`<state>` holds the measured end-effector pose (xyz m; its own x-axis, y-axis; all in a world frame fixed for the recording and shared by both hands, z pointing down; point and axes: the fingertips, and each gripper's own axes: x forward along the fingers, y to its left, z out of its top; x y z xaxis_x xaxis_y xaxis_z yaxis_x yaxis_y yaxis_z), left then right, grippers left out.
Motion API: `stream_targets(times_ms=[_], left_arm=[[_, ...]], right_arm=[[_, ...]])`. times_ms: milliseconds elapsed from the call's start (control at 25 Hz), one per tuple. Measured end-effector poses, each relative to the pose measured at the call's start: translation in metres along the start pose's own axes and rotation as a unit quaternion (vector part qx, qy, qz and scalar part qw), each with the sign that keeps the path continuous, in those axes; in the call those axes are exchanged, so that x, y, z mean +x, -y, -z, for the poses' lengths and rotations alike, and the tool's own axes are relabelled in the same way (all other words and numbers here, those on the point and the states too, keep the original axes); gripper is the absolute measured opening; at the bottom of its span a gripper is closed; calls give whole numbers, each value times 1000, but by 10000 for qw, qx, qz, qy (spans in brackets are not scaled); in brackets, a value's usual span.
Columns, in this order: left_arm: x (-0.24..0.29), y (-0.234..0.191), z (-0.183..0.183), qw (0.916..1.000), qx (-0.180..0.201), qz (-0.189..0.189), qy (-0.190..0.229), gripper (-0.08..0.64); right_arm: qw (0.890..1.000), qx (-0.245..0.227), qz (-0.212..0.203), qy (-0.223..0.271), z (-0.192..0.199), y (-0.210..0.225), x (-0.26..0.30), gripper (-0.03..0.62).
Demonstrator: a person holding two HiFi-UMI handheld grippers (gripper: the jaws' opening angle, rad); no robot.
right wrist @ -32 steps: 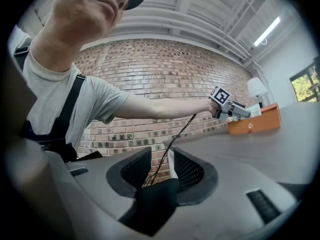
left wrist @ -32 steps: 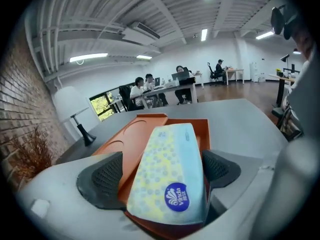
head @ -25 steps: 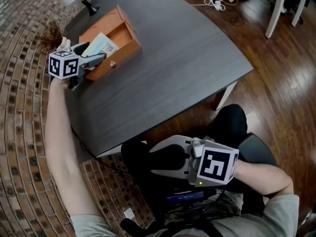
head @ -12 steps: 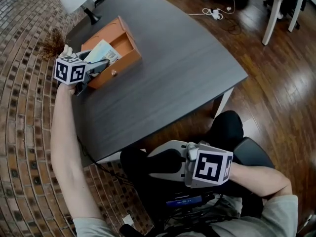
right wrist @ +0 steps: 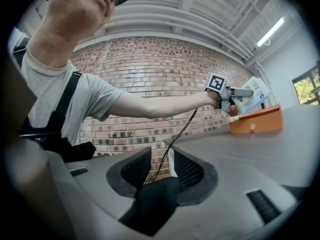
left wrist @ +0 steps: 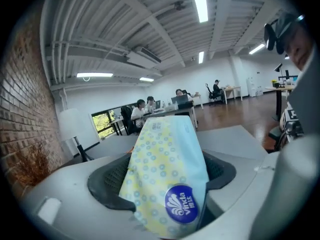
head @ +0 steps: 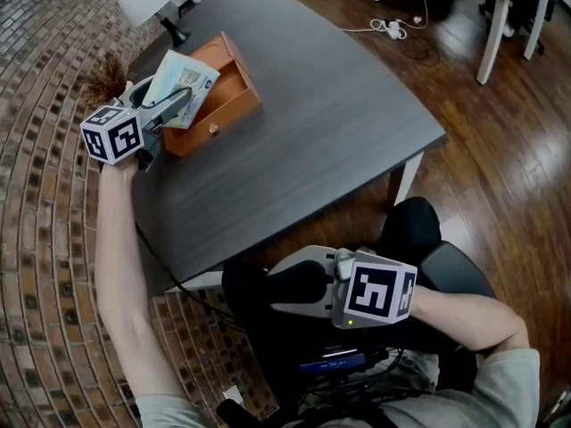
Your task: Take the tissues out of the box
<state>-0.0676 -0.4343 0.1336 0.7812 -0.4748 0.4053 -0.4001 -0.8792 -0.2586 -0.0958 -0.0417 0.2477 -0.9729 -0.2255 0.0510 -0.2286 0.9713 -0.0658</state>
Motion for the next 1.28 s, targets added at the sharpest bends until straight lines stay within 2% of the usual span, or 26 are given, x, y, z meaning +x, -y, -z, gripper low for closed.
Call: stream_targets(times_ms=[120, 240, 400, 600, 720, 960, 1160, 1280], left_arm=[[-16, 20, -21, 9975, -286, 89, 647, 399], [-35, 49, -37, 9898, -557, 236, 1289, 399], [-57, 97, -50, 9755, -884, 479, 1957, 399], [-82, 157, -48, 9545, -1365, 825, 2521, 399], [-101, 187, -47, 9360, -1711, 942, 2928, 399], [-152, 239, -49, 8872, -2188, 963, 3947, 399], [-173, 278, -37, 8647, -2464, 1017, 4257, 399], [-183, 289, -19, 8468, -2764, 935, 4446, 399]], right_arm=[[10000, -57, 3, -40, 1, -1, 2, 141], [9999, -104, 18, -66, 2, -2, 3, 141], [9998, -151, 25, -83, 4, -2, 4, 141], [9998, -155, 37, -104, 4, -4, 5, 141], [9997, -198, 44, -139, 4, -4, 5, 141], [9996, -214, 67, -163, 7, -4, 4, 141], [9995, -233, 82, -207, 8, -4, 4, 141], [9994, -230, 123, -211, 8, -4, 3, 141]])
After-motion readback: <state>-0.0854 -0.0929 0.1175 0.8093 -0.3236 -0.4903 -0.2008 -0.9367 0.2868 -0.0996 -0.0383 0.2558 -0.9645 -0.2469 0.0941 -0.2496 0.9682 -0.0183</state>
